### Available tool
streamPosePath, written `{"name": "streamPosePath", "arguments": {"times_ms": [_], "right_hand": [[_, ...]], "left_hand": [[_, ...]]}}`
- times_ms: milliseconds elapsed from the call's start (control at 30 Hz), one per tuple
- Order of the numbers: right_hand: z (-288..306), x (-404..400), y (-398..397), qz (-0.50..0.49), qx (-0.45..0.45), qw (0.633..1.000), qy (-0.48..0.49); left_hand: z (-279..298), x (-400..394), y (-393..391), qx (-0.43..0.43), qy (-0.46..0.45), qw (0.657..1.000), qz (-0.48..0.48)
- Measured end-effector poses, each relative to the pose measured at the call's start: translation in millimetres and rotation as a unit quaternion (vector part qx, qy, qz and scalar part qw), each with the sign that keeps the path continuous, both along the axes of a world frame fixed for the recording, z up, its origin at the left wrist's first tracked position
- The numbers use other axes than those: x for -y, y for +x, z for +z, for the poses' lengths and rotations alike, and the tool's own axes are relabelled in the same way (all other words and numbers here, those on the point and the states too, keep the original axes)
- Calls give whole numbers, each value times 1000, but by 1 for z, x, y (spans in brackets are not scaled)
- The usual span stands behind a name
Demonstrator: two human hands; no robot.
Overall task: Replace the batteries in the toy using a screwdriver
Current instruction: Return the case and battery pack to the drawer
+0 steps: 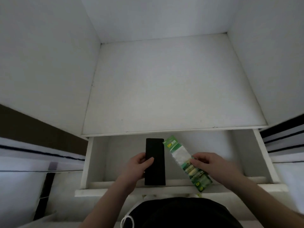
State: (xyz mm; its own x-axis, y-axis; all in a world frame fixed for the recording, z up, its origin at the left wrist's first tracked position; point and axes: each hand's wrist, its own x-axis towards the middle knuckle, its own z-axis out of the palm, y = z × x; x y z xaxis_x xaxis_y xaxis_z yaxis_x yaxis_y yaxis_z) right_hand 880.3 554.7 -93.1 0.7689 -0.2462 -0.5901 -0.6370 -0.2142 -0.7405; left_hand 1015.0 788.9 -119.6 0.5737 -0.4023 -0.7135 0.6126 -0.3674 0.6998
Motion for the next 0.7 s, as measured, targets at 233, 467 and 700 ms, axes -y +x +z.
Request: {"name": "streamPosePath", "arguments": {"times_ms": [233, 467, 700], "right_hand": [[-19, -51, 23, -157, -51, 983, 86], [-29, -48, 24, -223, -62, 971, 61], [-61, -13, 42, -273, -75, 957, 69]], "left_hand": [[-15, -19, 38, -14, 8, 999, -40], [-35, -11, 50, -55, 23, 997, -54], [-53, 16, 56, -94, 49, 994, -28]]}}
